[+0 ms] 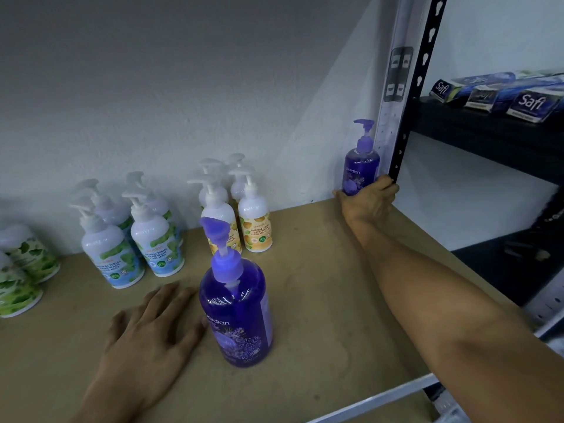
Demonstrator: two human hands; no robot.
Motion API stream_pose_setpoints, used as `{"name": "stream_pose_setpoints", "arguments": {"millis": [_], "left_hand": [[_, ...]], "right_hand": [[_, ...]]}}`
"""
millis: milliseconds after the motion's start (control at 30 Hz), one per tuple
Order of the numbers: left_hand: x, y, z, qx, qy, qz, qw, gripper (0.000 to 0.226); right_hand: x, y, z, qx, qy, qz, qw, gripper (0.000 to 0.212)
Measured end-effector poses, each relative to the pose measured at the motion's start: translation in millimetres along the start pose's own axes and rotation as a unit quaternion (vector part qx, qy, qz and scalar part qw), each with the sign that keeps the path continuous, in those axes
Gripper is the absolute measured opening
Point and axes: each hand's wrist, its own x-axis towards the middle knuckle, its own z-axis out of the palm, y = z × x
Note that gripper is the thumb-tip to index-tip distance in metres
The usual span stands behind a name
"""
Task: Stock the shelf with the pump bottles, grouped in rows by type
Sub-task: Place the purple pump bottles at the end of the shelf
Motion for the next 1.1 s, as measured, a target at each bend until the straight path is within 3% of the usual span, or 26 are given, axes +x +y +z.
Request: {"name": "stream_pose_setpoints", "arguments": {"millis": [233, 367, 600, 833, 1100], "left_hand": [[0.7, -2.5, 1.9, -0.001, -0.002, 0.001, 1.000, 0.090], [0.8, -3.1, 2.1, -0.008, 0.002, 0.001, 1.000, 0.092], [0.9, -1.1, 0.2, 0.006, 0.003, 0.002, 1.000, 0.117], [-0.2, 0.8, -1.9, 0.010, -0.001, 0.002, 1.000, 0.116], [0.7, -0.5, -0.4, 0.007, -0.003, 0.003, 1.000, 0.106]], "right_hand": [[5.9, 7.1, -1.9, 0.106, -0.023, -0.002, 0.994, 0.089], [7.8, 10.0, -10.1, 0.153, -0.077, -0.009, 0.985, 0.085], [19.5, 19.4, -25.0, 0.146, -0.188, -0.021, 0.971, 0.079], [15.5, 21.4, -18.4, 0.147, -0.134, -0.019, 0.980, 0.095], [13.6, 23.0, -21.4, 0.147, -0.114, -0.049, 0.981, 0.056]]}}
